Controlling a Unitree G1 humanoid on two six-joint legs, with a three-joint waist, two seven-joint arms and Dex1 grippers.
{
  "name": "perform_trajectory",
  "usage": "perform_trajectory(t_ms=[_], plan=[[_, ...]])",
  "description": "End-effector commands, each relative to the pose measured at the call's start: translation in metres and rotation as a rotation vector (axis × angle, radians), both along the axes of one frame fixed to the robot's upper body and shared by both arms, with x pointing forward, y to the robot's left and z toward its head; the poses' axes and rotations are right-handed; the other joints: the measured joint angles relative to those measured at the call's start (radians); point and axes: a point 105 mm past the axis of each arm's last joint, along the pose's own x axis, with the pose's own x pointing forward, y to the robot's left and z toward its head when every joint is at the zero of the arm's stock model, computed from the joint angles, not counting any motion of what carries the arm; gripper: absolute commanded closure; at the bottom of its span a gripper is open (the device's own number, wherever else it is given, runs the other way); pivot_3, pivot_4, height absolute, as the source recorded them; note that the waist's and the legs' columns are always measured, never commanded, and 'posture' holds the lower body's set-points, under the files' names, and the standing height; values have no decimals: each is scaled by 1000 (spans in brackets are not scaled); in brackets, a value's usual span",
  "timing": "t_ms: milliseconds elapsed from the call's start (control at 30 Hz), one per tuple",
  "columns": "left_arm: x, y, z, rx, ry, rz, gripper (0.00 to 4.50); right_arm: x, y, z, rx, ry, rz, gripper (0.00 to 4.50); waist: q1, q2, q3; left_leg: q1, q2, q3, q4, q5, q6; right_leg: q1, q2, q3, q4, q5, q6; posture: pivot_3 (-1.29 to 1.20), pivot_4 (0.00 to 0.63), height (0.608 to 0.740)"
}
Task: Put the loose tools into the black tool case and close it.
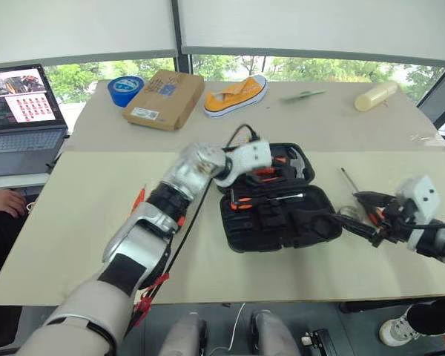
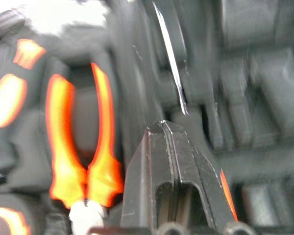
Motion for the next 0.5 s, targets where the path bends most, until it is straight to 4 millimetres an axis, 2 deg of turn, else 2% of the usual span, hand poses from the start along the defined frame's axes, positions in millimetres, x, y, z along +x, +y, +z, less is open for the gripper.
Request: perform_trajectory(t_ms=[33,67,200,267,333,367,500], plan=[[-35,51,33,-197,99,-104,3358,-14,-33,13,36,-47,-152,0,-7,3,-1,1,0,0,-1,0,0,0,0,1,1,0,0,0,150,735],[-48,65,31,-206,156,-129,3011,-20,-39,11,43,-34,-174,0,-14,5,-3,2,0,-1,-2,0,0,-1,1,2,1,0,0,0,150,735],[-96,98,19,-169,241,-211,1604,-33,-55,5,38,20,-224,0,-22,6,-3,7,-1,-1,-7,0,0,1,0,4,1,0,0,0,150,735],[-116,109,12,-143,282,-226,897,-34,-63,1,37,44,-249,0,-20,6,-3,7,-1,-1,-7,-2,4,2,0,4,-1,0,0,0,150,735],[-127,114,8,-118,291,-219,185,-31,-70,-3,32,60,-265,0,-13,5,-3,8,-1,-1,-6,-3,4,4,-1,3,-3,0,0,0,150,735],[-130,115,6,-114,292,-209,27,-28,-74,-6,28,66,-275,0,-9,5,-3,8,-2,-1,-6,-3,4,4,-1,3,-6,0,-1,0,150,735],[-132,112,5,-133,273,-162,27,-7,-83,-13,24,56,-307,0,-7,5,-3,20,-2,-1,-8,-3,5,16,-1,3,-9,0,-1,0,150,735]])
